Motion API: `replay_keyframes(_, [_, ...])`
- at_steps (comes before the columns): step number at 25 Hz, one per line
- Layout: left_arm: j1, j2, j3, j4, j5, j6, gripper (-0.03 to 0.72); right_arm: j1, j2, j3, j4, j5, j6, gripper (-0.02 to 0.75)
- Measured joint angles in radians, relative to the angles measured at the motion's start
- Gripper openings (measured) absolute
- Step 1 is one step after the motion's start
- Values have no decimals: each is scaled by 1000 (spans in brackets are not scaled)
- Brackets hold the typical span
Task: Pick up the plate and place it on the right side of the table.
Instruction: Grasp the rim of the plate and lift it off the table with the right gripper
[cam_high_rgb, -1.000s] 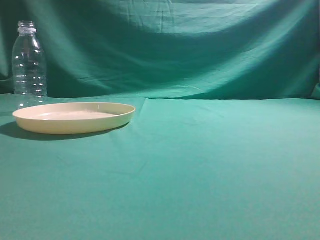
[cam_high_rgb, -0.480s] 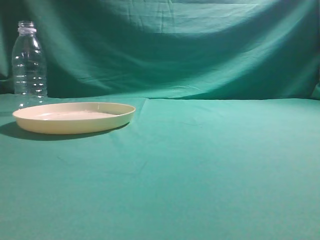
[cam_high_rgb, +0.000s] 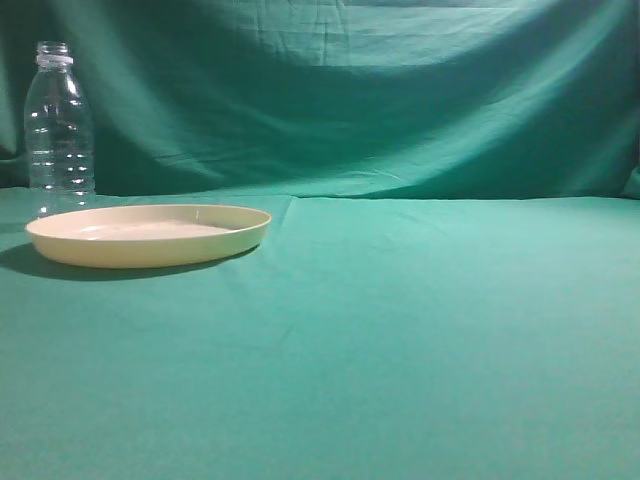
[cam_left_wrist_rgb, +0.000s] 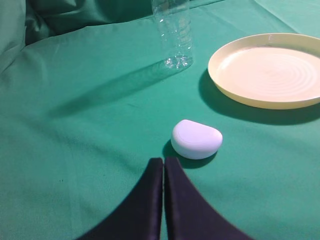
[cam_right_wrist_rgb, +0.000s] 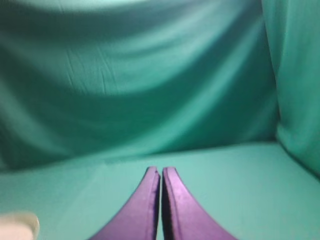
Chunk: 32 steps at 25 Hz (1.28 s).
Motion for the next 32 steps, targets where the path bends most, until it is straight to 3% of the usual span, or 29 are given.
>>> replay_keyframes(2, [0, 0, 0, 0, 0, 0, 0, 0, 0, 0, 5, -80, 18, 0])
replay_keyframes(4, [0, 0, 0, 0, 0, 0, 0, 0, 0, -8, 4, -63, 24, 0])
replay_keyframes(9, [0, 0, 0, 0, 0, 0, 0, 0, 69, -187, 4, 204, 25, 0])
replay_keyframes(15, [0, 0, 0, 0, 0, 0, 0, 0, 362, -425, 39, 610, -24, 0])
replay_keyframes(22, [0, 0, 0, 0, 0, 0, 0, 0, 532, -499, 88, 702, -109, 0])
replay_keyframes(26, [0, 0, 0, 0, 0, 0, 0, 9, 589, -533, 224, 744, -319, 0])
replay_keyframes(28, [0, 0, 0, 0, 0, 0, 0, 48, 642, -570, 301, 778, -370, 0])
replay_keyframes(32, [0, 0, 0, 0, 0, 0, 0, 147, 801, -676, 338, 841, -395, 0])
